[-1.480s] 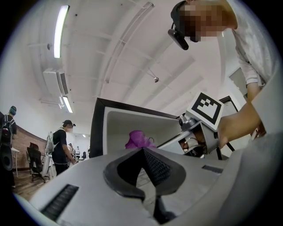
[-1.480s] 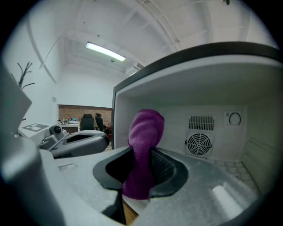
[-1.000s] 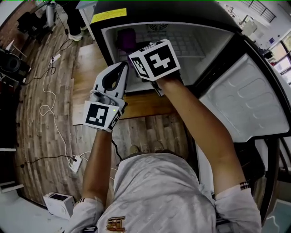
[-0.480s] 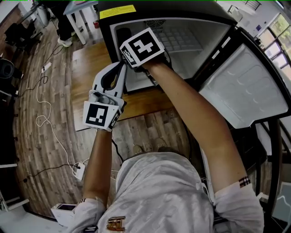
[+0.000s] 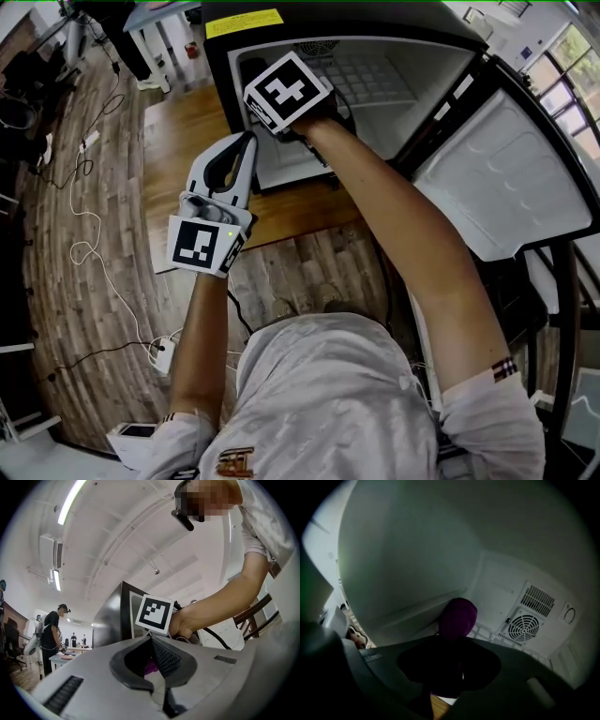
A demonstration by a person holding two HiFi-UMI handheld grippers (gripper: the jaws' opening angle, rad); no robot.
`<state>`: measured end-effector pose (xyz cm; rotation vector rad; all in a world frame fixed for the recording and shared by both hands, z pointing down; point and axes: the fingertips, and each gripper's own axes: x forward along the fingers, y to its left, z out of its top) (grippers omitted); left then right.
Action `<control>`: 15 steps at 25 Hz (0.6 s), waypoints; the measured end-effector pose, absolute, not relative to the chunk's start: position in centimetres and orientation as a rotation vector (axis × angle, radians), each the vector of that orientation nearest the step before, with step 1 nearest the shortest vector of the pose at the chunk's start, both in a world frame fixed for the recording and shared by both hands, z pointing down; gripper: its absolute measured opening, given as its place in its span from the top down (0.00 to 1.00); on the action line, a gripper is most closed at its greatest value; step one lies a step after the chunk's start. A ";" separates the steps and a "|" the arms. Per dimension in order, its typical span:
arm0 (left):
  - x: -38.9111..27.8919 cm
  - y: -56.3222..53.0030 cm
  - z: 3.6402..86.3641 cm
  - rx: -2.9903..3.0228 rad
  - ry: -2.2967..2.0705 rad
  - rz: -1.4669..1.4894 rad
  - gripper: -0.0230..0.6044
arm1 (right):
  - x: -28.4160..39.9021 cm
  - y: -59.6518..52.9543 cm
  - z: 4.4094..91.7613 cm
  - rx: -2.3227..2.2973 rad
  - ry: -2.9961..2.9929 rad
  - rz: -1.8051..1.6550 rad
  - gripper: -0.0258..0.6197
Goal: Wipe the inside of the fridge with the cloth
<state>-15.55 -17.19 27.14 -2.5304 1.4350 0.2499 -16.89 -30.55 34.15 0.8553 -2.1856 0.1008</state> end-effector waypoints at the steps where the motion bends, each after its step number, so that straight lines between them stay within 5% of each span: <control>1: -15.5 -17.2 27.1 -2.530 1.436 0.252 0.96 | -16.7 -30.8 34.1 0.855 -2.178 0.081 0.78; 15: -12.3 -18.4 27.4 -2.544 1.416 0.246 0.96 | -9.2 -33.7 34.3 0.916 -2.124 0.075 0.78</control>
